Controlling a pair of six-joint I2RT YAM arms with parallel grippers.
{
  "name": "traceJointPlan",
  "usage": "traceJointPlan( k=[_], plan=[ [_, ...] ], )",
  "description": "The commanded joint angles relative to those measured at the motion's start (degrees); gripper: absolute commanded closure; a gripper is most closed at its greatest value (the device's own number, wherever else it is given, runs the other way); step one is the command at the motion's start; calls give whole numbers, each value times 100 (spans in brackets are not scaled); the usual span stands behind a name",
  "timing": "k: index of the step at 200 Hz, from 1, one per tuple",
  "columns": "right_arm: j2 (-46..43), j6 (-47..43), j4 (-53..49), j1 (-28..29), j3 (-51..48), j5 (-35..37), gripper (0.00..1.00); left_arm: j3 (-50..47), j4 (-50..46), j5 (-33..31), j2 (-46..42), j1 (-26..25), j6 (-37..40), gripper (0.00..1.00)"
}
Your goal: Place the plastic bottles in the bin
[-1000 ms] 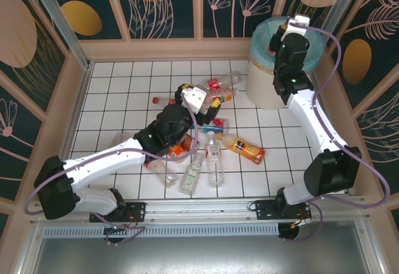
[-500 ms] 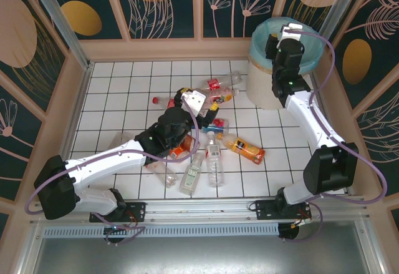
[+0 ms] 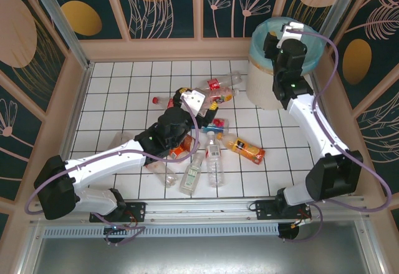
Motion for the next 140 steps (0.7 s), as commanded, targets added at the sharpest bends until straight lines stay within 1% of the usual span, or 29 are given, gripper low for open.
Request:
traceJointPlan(
  k=[1,18,24,37,54,63,83,94,105,112,120,140],
  plan=[
    [-368,-95,13,381,240,-33,47,118,-142,-256,-194,-39,76,9],
    [-464,-279,16,731,254,-24,47,162,-386,-415,-211,-39,95,9],
    [-481,-330,7,859,263,-52,47,362,-472,-486,-220,-35,103,8],
    [-451,-432,-99,1093,348,-318,47,489,-692,-615,-242,-2,56,7],
    [-241,-424,-485,1337,644,-704,47,647,-1089,-632,-277,169,-286,6],
    [-52,-345,-804,1432,898,-910,47,655,-1250,-499,-322,338,-602,6],
    [489,-197,-1499,1624,1544,-1386,45,569,-1688,-175,-512,761,-1535,6],
    [837,-176,-1808,1670,1898,-1630,44,443,-1889,-201,-699,892,-1989,6],
    [1213,-127,-2083,1891,2240,-1774,44,304,-2091,-250,-912,1021,-2400,6],
    [1479,-107,-2293,1983,2516,-1785,43,234,-2228,-213,-1054,1123,-2611,5],
    [1819,-110,-2572,2077,2860,-2011,41,45,-2342,-120,-1230,1259,-2764,5],
    [2757,-102,-3265,2345,3791,-2203,40,-249,-2662,166,-1581,1678,-3156,6]
  ],
)
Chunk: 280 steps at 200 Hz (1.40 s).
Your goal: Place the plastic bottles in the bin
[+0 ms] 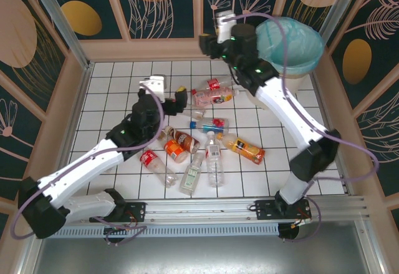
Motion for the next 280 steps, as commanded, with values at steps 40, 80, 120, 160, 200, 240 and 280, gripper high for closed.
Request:
traceJointPlan(
  k=[40,80,120,160,200,240,280],
  plan=[
    [2788,102,-1957,747,2576,-814,38,-1140,-796,618,-1067,738,-1638,6],
    [4213,149,-1919,966,3750,-913,34,-1453,-1227,942,-1323,1159,-1759,7],
    [4600,21,-1442,1091,3401,-962,32,-2001,-1075,1199,-1550,1260,-2007,8],
    [4881,-468,-1832,1190,3434,-720,23,-2087,-1215,961,-1723,1261,-1915,8],
    [4910,-786,-2383,1226,3461,-510,21,-1951,-1315,767,-1765,1262,-1703,8],
    [4951,-977,-2736,1265,3417,-472,16,-1855,-1359,755,-1744,1264,-1580,8],
    [5151,-1071,-2680,1325,3579,-186,11,-1847,-1351,811,-1762,1263,-1564,8]
  ],
)
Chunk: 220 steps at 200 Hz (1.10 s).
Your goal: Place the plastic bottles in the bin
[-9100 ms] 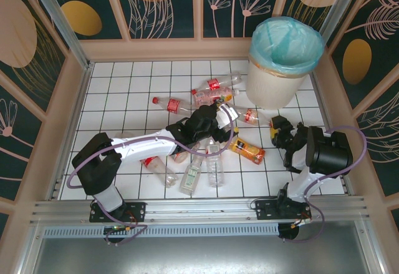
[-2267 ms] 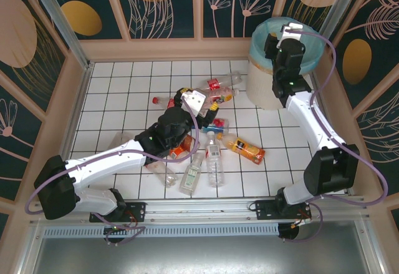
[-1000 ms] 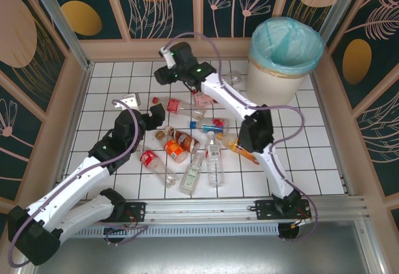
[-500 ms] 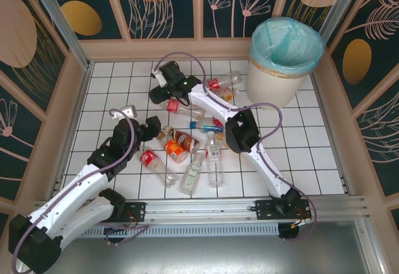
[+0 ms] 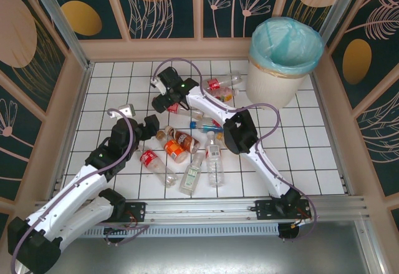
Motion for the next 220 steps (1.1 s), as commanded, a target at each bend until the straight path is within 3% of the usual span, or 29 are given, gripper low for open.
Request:
traceJointPlan(
  k=[1,41,92,165,220],
  plan=[
    [286,-198,-124,109,211,289,11,145,-87,-61,-51,36,131,8],
    [514,-375,394,162,349,747,7,26,14,-40,-44,40,142,8],
    [796,-697,714,171,457,729,9,62,38,-80,45,36,296,7],
    [905,-1201,552,232,710,737,34,81,102,-58,118,37,313,7],
    [440,-988,360,235,540,679,46,195,52,-90,109,38,342,7]
  ],
)
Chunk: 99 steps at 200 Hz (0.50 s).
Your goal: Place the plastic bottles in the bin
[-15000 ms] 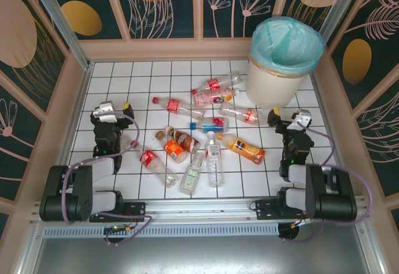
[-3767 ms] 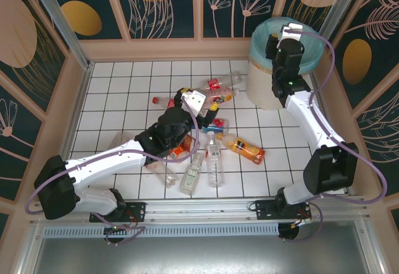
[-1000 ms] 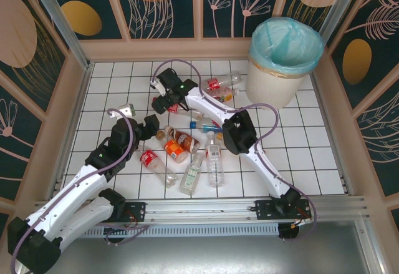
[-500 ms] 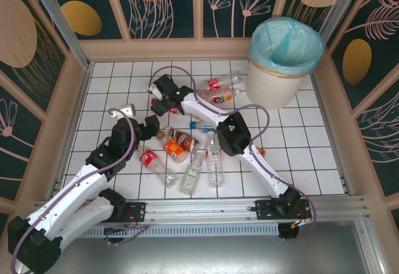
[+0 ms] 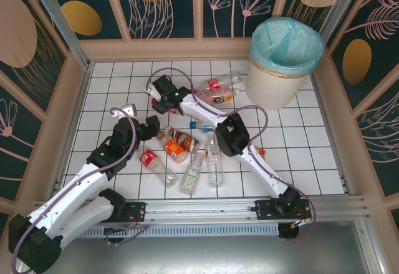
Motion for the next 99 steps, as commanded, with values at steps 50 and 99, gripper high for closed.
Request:
traceJointPlan(
  k=[50,99],
  plan=[
    [-651,415,-262,42,38,-225,53,137,-77,-205,-250,33,99,7],
    [-969,657,-57,15,34,-196,53,201,-122,-294,-305,39,174,7]
  ],
)
